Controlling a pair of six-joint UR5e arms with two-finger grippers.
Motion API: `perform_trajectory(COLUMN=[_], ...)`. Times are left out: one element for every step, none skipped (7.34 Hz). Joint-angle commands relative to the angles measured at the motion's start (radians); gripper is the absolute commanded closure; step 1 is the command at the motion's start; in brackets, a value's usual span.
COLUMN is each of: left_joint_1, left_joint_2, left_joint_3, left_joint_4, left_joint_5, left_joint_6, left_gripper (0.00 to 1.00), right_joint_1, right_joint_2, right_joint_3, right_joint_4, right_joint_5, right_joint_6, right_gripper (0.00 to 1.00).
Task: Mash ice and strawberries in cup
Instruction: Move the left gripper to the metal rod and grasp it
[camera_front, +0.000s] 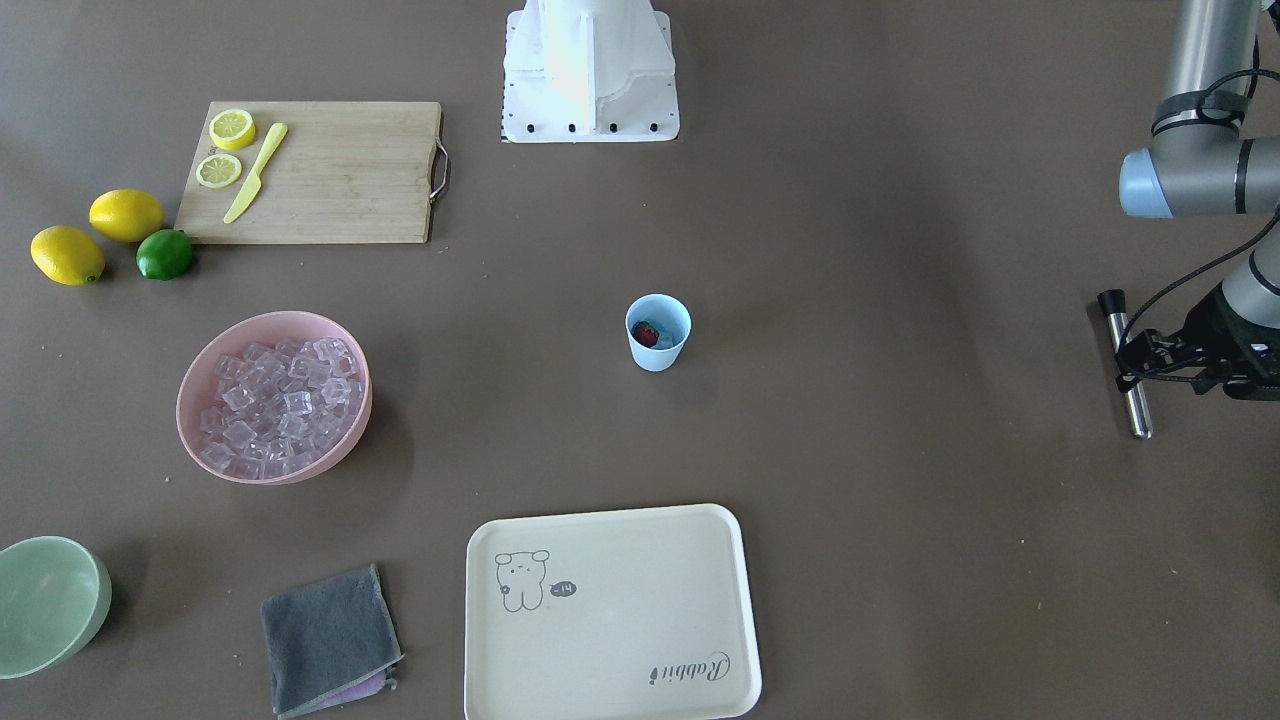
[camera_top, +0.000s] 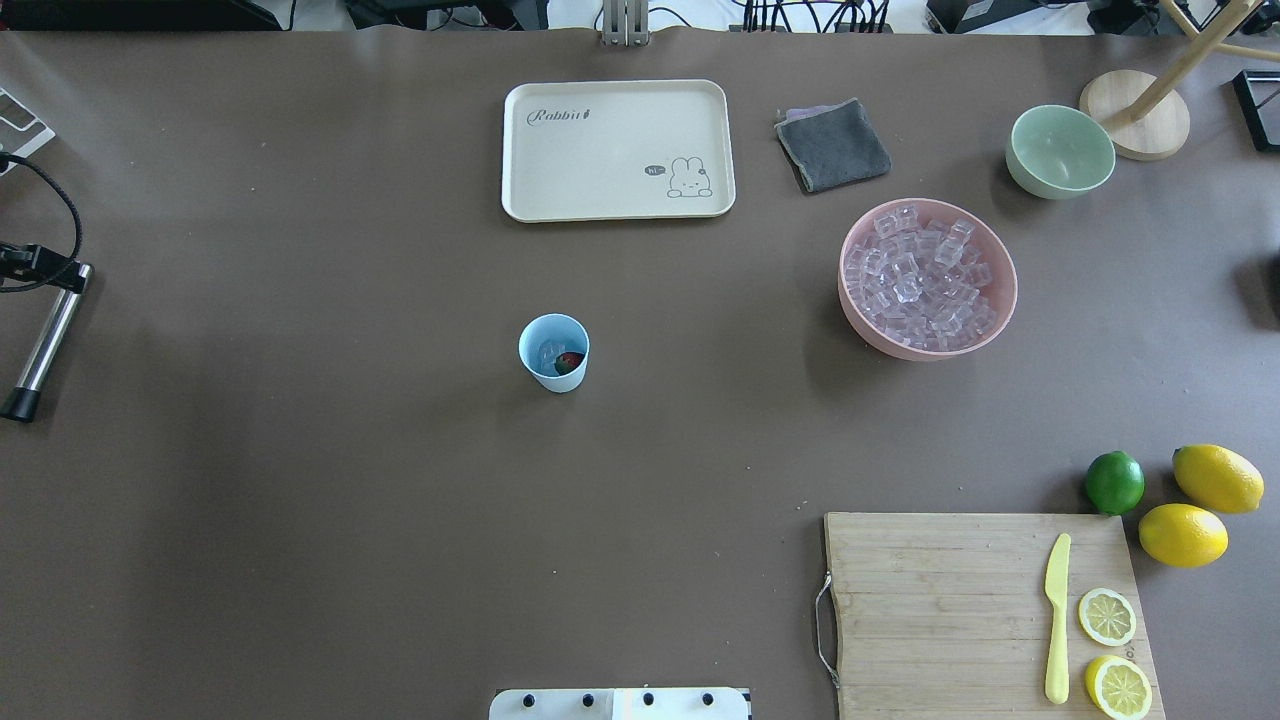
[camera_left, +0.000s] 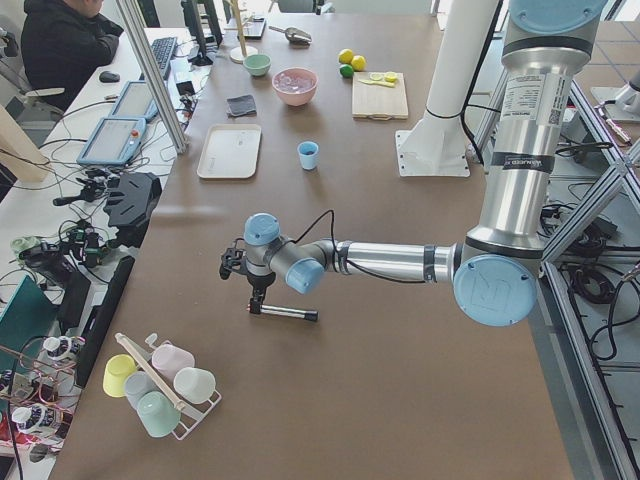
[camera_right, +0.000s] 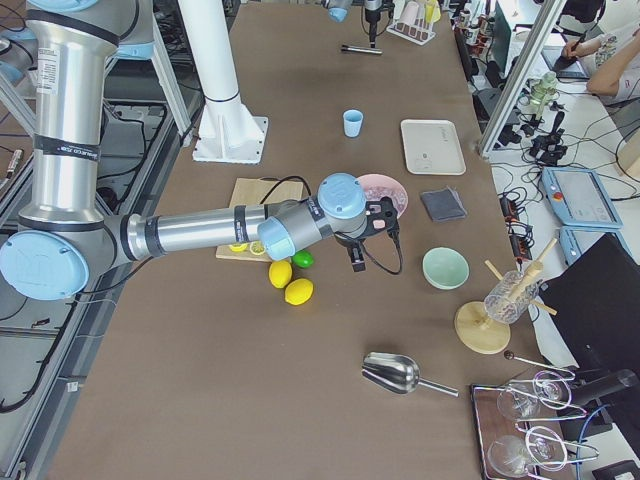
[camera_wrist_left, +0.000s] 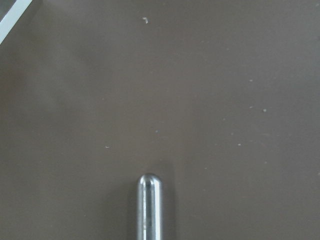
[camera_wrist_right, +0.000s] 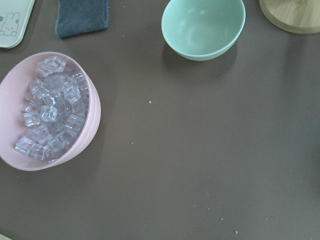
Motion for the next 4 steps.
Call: perform_trajectory(left_joint_1=[-0.001, 0.002, 0.006, 0.012], left_joint_2=[0.004, 0.003, 0.004, 0.01], left_joint_3=[0.033, 0.042, 0.04, 0.045], left_joint_4=[-0.024, -0.026, -0.026, -0.047], left_joint_5=[0.0, 0.0, 0.0, 0.0], left_joint_6=[0.002, 0.002, 0.007, 0.001], left_gripper=[0.03, 0.03, 0.03, 0.03], right_joint_1=[0.0, 0.0, 0.0, 0.0], right_joint_2=[0.002, -0.001, -0.003, -0.007], right_joint_3=[0.049, 0.053, 0.053, 0.054], right_joint_4=[0.0, 0.0, 0.0, 0.002], right_joint_5=[0.033, 0.035, 0.034, 0.032], right_joint_6=[0.017, 0.025, 0.025, 0.023], right_gripper=[0.01, 0.01, 0.01, 0.01])
